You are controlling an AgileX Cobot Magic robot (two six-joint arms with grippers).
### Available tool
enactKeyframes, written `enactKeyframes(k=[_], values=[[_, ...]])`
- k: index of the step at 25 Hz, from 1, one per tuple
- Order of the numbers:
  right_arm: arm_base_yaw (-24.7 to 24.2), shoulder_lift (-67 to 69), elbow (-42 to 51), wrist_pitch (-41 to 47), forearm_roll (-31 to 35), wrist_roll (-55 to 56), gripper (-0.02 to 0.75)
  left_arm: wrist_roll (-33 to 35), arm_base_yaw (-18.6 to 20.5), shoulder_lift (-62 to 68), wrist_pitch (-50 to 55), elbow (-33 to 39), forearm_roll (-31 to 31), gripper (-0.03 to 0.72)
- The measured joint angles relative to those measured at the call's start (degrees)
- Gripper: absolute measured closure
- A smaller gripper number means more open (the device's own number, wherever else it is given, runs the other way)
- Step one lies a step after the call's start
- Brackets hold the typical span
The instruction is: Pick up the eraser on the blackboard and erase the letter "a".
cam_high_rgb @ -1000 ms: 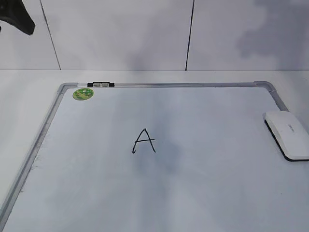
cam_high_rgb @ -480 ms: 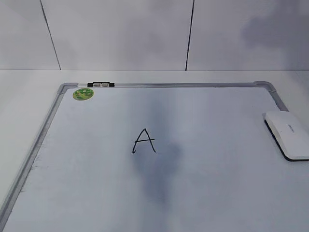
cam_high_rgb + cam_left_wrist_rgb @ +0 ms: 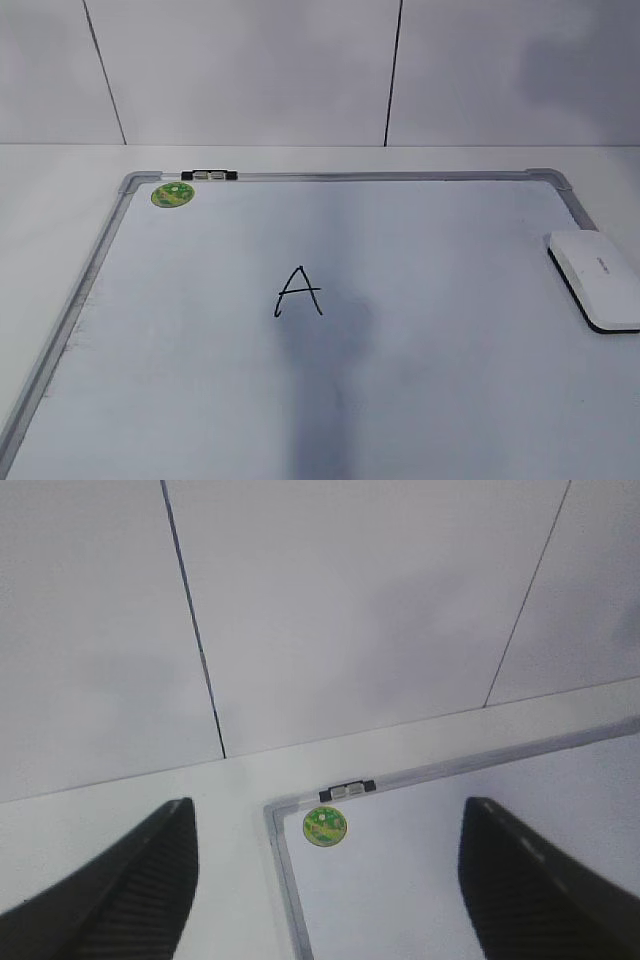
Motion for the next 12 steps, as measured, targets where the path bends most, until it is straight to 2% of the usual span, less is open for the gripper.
enactKeyframes(k=[12], values=[[0.0,-12.5,0.0,-2.82,1.44,-0.75,0.144,0.03,0.0,-11.42,0.55,-0.04,0.04,0.078]])
